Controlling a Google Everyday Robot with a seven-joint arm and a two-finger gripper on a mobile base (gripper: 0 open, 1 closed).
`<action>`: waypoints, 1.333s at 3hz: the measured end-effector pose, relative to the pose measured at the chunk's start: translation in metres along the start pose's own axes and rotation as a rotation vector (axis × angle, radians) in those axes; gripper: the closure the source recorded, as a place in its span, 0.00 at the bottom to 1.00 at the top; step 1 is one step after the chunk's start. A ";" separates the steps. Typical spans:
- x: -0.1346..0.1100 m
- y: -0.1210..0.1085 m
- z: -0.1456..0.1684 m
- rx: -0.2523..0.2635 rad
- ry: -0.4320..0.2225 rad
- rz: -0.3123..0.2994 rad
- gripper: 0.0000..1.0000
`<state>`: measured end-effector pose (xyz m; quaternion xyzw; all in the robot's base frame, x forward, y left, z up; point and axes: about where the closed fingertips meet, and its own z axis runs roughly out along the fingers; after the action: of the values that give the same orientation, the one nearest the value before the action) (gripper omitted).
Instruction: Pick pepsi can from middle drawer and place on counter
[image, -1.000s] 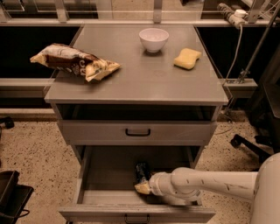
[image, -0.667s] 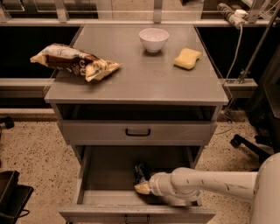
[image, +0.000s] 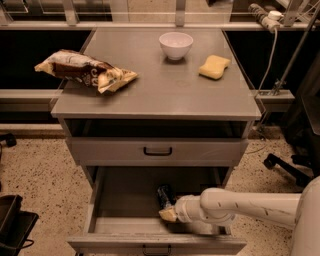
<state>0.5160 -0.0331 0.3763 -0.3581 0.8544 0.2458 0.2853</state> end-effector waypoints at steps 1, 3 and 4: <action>-0.002 -0.039 -0.056 0.019 0.029 -0.108 1.00; 0.028 -0.088 -0.131 -0.072 0.105 -0.226 1.00; 0.034 -0.072 -0.135 -0.147 0.120 -0.224 1.00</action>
Offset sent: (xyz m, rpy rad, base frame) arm -0.0975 -0.1510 0.1064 0.0091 0.1866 0.5637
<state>0.5083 -0.1780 0.4345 -0.4850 0.8044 0.2526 0.2323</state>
